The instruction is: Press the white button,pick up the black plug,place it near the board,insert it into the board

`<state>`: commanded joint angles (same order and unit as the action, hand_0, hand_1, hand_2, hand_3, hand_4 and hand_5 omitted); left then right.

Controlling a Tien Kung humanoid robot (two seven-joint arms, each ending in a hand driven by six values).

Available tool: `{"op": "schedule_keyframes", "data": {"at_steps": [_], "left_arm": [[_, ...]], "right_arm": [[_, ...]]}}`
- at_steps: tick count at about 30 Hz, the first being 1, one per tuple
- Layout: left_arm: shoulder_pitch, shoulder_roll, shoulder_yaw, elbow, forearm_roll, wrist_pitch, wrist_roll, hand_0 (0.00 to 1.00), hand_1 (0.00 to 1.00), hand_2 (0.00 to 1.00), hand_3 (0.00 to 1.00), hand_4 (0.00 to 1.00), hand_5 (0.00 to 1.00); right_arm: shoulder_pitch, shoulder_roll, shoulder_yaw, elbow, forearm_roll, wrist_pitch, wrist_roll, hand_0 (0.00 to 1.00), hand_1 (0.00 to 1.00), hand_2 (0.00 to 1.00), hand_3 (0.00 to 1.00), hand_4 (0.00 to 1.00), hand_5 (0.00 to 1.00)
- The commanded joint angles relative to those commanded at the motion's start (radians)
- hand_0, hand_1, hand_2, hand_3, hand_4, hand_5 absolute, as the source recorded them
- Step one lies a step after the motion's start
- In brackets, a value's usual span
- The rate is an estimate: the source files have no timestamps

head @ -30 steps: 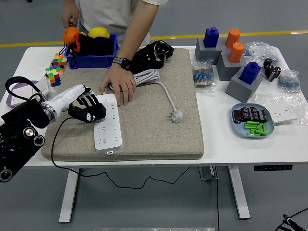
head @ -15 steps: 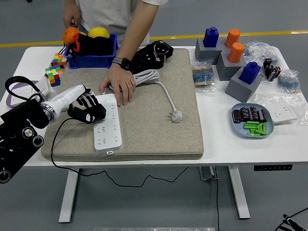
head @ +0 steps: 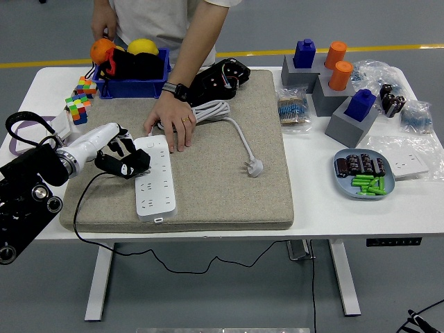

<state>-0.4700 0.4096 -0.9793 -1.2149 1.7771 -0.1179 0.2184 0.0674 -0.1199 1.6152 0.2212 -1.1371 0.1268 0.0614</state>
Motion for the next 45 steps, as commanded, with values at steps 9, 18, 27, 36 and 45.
{"op": "schedule_keyframes", "data": {"at_steps": [9,18,27,36,45], "left_arm": [[0.005,0.006,0.0,-0.001,0.003,-0.004,-0.002,0.535,0.475,0.415,0.427,0.843,0.002],[0.009,0.006,0.0,-0.008,0.005,-0.011,0.005,0.528,0.467,0.405,0.409,0.844,0.002],[0.013,0.005,-0.013,-0.01,0.002,-0.001,-0.016,0.52,0.514,0.452,0.434,0.812,0.002],[0.011,0.007,-0.028,-0.015,0.021,0.009,-0.024,0.449,0.62,0.538,0.398,0.978,0.002],[0.027,0.007,-0.064,-0.037,0.017,0.005,-0.02,0.453,0.621,0.537,0.39,0.997,0.002]], "right_arm": [[0.001,0.001,0.003,0.0,0.0,0.0,0.0,0.71,0.597,0.536,0.679,0.743,0.512],[0.001,0.0,0.0,0.001,0.002,0.0,0.001,0.709,0.598,0.536,0.679,0.743,0.512],[-0.001,0.0,0.0,0.0,0.0,0.0,0.001,0.709,0.596,0.536,0.678,0.744,0.512],[0.0,0.001,0.001,0.0,0.0,0.001,0.001,0.709,0.596,0.536,0.679,0.743,0.511],[-0.001,0.002,0.0,0.0,0.001,0.0,0.001,0.71,0.594,0.536,0.678,0.743,0.511]]}}
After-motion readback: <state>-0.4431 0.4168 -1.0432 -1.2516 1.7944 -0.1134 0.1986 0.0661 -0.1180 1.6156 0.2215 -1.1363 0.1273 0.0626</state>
